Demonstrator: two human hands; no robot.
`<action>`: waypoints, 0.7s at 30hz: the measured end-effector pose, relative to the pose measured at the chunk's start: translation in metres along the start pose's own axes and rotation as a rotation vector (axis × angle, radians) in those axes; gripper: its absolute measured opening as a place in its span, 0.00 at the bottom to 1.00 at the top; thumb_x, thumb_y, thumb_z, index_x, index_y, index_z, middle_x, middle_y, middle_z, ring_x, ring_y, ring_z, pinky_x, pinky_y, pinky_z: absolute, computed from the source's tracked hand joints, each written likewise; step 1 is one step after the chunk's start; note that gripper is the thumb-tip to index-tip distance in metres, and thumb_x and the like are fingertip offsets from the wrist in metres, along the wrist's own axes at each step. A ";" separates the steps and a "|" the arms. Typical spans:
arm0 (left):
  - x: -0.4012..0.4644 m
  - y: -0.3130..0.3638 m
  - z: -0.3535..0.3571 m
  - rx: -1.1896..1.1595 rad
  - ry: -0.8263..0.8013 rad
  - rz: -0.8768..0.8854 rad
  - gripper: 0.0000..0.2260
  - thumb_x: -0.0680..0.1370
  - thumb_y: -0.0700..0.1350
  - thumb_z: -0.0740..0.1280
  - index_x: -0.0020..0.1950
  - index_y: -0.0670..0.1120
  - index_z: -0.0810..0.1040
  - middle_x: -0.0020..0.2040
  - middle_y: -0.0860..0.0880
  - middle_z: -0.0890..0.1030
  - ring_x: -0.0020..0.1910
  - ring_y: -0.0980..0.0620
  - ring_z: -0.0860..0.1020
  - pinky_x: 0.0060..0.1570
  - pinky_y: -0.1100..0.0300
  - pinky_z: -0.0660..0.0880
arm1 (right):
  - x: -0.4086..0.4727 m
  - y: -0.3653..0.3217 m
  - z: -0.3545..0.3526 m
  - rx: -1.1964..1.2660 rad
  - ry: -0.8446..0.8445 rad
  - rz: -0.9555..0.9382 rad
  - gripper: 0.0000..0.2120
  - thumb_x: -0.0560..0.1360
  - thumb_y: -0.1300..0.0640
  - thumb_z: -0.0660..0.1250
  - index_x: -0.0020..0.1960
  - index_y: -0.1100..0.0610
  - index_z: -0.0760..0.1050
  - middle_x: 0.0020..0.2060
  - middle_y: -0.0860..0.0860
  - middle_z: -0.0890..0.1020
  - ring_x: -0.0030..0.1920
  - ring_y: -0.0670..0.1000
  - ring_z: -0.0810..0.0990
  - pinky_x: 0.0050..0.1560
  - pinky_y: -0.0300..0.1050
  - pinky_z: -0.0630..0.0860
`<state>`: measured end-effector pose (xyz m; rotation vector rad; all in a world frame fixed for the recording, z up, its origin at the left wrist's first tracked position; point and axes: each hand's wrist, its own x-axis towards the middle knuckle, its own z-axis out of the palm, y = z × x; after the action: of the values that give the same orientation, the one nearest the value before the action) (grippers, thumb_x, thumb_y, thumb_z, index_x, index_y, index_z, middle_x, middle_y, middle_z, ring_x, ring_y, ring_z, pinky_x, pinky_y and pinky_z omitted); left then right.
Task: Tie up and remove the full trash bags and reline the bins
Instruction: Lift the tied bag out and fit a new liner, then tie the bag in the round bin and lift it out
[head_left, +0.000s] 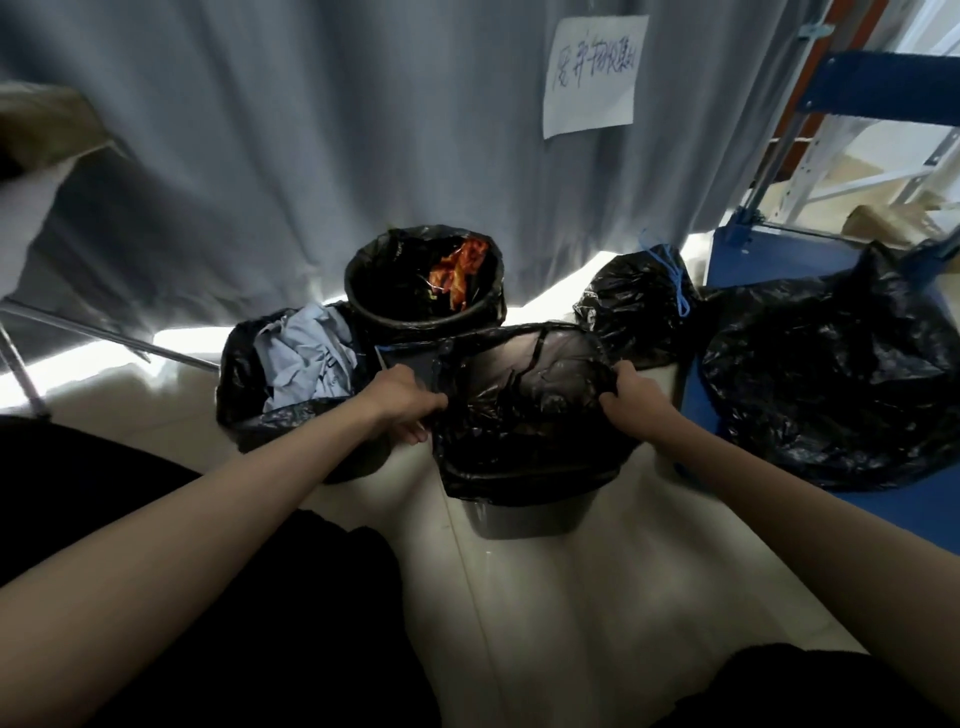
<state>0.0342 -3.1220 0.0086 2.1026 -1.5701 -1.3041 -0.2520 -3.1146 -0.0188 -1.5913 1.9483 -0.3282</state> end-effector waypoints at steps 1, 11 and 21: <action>0.001 -0.002 0.001 -0.031 0.019 0.007 0.11 0.77 0.44 0.69 0.49 0.35 0.79 0.40 0.36 0.84 0.36 0.42 0.83 0.36 0.53 0.82 | 0.002 0.001 0.000 0.004 0.000 0.007 0.15 0.78 0.60 0.60 0.62 0.65 0.64 0.56 0.67 0.76 0.56 0.65 0.76 0.48 0.49 0.68; 0.061 0.035 0.010 -0.642 0.109 -0.113 0.19 0.80 0.53 0.64 0.56 0.37 0.75 0.45 0.41 0.81 0.39 0.46 0.80 0.37 0.58 0.79 | 0.008 0.034 -0.025 0.121 0.072 0.216 0.19 0.80 0.58 0.59 0.69 0.62 0.62 0.62 0.65 0.73 0.60 0.65 0.73 0.60 0.56 0.73; 0.108 0.073 0.024 -1.164 0.187 -0.268 0.12 0.82 0.46 0.59 0.43 0.40 0.71 0.41 0.44 0.75 0.37 0.50 0.76 0.44 0.59 0.78 | 0.012 0.064 -0.036 0.313 0.144 0.323 0.17 0.80 0.55 0.59 0.66 0.59 0.62 0.55 0.59 0.72 0.50 0.60 0.74 0.55 0.61 0.77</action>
<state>-0.0276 -3.2361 -0.0160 1.5585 -0.2380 -1.4869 -0.3257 -3.1160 -0.0285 -1.0616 2.1000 -0.5925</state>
